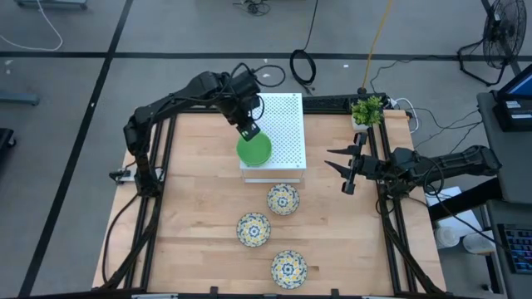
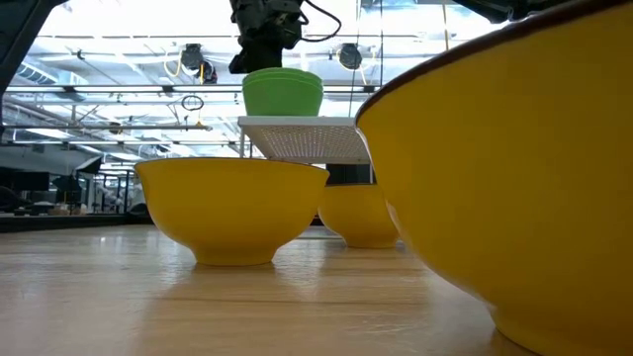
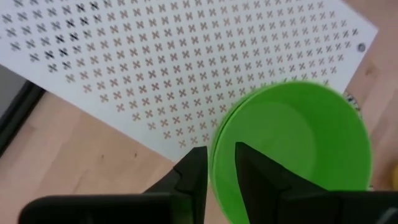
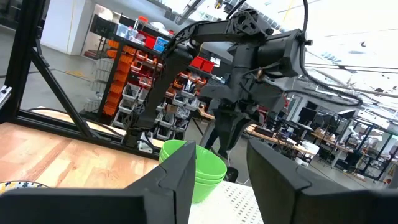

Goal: Pick & Place Mini bowls
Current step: Stack the green bowl on the shelf, then put the top white bowl on the shelf

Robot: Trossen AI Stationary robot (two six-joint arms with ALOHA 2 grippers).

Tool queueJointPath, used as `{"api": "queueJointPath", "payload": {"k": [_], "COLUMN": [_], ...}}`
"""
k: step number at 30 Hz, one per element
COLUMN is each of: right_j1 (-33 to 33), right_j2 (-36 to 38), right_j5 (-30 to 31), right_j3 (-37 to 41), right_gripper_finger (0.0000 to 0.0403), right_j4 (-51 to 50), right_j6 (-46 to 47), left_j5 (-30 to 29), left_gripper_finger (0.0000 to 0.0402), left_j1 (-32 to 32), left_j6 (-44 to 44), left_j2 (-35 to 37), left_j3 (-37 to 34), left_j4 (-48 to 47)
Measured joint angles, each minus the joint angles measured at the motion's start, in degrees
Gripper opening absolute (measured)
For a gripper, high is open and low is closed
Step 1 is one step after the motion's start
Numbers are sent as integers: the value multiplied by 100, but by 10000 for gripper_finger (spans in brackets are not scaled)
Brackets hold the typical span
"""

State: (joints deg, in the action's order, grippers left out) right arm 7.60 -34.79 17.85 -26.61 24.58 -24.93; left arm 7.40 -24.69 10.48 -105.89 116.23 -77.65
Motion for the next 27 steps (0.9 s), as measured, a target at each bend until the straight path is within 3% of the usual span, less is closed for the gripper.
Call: {"api": "queueJointPath", "payload": {"k": [19, 27], "right_j1": [-2, 0], "right_j2": [1, -2], "right_j5": [2, 2], "right_j3": [0, 0], "right_gripper_finger": [130, 130], "right_j4": [-15, -86], "right_j6": [3, 124], "left_j5": [-50, -1322], "left_gripper_finger": [85, 85], "left_j1": [470, 1311], "left_j6": [13, 81], "left_j2": [102, 512], "left_j3": [935, 900], "left_j4": [-26, -396]}}
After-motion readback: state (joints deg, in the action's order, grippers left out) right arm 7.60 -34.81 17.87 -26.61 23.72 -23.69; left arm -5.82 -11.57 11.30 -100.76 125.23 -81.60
